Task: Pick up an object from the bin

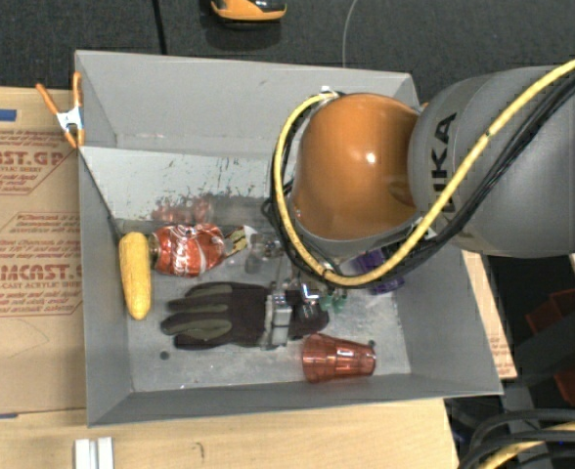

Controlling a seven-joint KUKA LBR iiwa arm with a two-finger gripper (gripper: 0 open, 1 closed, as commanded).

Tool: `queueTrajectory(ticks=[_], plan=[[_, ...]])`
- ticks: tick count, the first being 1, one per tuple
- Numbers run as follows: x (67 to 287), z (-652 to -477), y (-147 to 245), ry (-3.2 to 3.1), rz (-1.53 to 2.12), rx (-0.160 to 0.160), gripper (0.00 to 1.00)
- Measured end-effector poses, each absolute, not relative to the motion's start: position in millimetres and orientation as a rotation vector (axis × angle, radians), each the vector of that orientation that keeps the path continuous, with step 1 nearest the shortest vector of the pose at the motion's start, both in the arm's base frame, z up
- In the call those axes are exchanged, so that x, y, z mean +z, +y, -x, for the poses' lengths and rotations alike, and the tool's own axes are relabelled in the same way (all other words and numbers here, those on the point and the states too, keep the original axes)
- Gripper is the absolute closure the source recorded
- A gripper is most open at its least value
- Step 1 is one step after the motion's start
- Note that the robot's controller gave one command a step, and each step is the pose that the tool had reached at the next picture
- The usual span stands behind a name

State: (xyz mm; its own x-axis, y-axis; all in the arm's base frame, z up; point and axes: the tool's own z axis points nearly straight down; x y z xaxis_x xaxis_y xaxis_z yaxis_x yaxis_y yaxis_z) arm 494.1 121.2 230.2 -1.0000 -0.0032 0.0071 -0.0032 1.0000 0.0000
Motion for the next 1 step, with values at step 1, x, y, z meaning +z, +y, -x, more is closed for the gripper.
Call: queueTrajectory(ticks=[1], plan=[[234.3, -495.8, 120.5, -3.142, -0.002, -0.002, 0.00]])
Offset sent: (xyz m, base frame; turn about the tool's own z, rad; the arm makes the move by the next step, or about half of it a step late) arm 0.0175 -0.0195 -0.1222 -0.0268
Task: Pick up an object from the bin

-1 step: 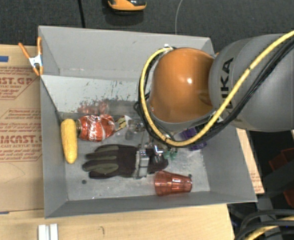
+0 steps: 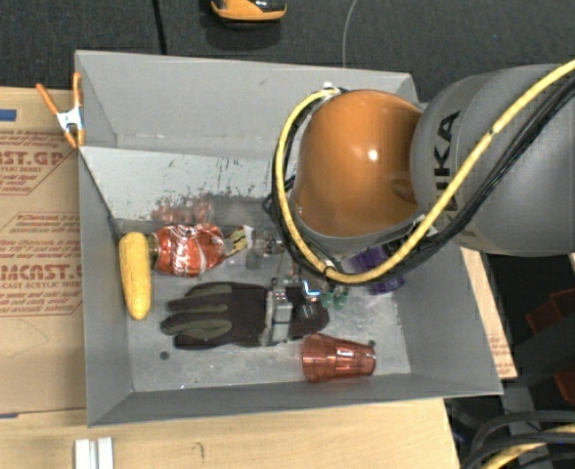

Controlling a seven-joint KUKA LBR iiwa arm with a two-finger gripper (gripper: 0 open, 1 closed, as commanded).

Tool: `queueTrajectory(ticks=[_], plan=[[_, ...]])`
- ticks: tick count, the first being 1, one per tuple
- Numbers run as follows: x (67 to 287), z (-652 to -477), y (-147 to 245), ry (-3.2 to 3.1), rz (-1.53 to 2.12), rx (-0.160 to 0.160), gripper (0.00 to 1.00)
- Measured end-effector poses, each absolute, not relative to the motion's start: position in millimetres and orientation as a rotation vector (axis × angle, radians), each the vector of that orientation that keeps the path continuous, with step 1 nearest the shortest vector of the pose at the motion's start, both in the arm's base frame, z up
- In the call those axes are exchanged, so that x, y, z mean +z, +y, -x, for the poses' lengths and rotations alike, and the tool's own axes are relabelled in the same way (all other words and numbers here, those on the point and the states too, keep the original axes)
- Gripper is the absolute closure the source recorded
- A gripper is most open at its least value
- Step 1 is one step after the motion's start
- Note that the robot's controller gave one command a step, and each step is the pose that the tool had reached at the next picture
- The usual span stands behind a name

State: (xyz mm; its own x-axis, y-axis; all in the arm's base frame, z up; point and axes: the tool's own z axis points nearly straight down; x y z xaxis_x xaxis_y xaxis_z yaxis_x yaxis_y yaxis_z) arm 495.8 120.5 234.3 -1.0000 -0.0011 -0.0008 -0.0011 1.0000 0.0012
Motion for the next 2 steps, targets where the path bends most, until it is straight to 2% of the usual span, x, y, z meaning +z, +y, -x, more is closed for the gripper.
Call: queueTrajectory(ticks=[1, 2], plan=[[191.8, -503.3, 115.0, 3.132, 0.021, 0.005, 0.00], [146.1, -502.0, 96.0, 3.135, 0.171, 0.001, 0.00]])
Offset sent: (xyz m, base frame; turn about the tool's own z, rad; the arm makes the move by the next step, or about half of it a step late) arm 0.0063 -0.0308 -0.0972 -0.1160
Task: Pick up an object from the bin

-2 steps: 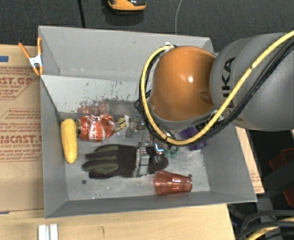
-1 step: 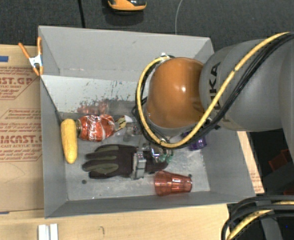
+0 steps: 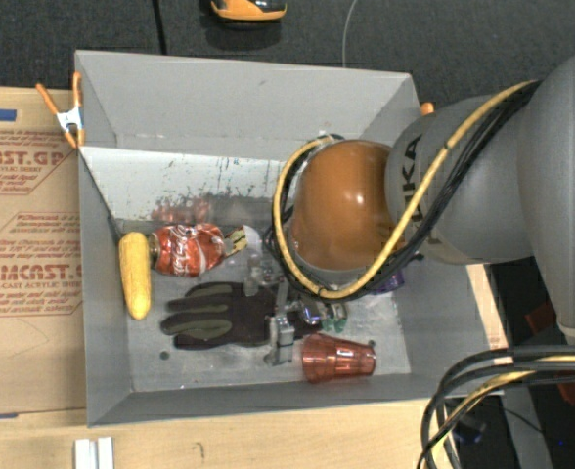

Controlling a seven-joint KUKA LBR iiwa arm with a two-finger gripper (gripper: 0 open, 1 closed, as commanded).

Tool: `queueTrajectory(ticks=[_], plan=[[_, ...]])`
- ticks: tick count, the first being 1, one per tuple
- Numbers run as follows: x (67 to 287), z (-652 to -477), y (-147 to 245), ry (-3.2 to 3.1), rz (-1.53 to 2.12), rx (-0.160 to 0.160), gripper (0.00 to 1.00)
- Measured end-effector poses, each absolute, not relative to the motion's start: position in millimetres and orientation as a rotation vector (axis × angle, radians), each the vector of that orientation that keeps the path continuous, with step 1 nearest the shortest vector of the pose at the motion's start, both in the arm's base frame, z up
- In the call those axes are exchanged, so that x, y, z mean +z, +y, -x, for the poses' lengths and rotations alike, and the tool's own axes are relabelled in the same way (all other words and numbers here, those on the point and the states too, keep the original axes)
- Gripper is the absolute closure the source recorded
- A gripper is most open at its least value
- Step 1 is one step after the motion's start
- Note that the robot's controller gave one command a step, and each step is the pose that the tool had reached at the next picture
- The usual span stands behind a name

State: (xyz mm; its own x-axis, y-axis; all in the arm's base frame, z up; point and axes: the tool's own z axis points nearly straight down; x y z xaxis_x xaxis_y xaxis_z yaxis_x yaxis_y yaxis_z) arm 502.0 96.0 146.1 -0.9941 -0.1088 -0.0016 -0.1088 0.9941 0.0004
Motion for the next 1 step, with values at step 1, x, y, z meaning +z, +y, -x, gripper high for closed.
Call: queueTrajectory(ticks=[1], plan=[[99.2, -540.7, 83.6, 3.133, 0.129, 0.003, 0.00]])
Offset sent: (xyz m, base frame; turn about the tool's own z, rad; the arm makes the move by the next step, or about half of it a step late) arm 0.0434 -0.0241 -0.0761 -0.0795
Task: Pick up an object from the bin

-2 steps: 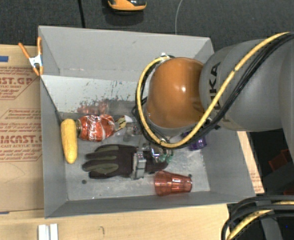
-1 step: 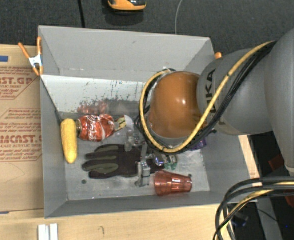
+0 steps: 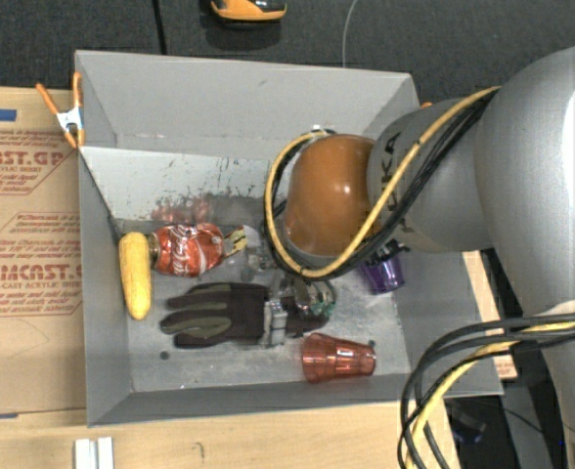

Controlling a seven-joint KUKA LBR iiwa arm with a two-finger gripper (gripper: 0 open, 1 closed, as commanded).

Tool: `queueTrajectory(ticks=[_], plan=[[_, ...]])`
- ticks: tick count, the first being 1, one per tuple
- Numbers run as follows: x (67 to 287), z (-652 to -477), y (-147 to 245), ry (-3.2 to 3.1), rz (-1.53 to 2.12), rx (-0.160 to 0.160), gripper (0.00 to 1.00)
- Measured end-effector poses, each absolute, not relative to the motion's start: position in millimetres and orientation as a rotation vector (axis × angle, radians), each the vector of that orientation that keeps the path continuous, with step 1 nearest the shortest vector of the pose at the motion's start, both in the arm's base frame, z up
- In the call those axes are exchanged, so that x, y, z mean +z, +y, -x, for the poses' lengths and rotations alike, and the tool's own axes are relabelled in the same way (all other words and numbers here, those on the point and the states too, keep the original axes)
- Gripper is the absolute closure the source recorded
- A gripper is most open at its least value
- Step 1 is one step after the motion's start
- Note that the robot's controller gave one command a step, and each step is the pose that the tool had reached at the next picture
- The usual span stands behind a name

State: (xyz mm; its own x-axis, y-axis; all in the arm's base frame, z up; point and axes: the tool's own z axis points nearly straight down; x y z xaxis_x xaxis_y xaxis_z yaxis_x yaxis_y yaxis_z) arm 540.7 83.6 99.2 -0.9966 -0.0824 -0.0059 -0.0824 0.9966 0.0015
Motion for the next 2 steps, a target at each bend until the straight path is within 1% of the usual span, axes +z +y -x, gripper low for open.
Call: queueTrajectory(ticks=[1, 2], plan=[[70.2, -545.9, 72.9, 3.125, 0.295, 0.002, 1.00], [70.1, -545.9, 72.9, 3.125, 0.295, 0.003, 1.00]])
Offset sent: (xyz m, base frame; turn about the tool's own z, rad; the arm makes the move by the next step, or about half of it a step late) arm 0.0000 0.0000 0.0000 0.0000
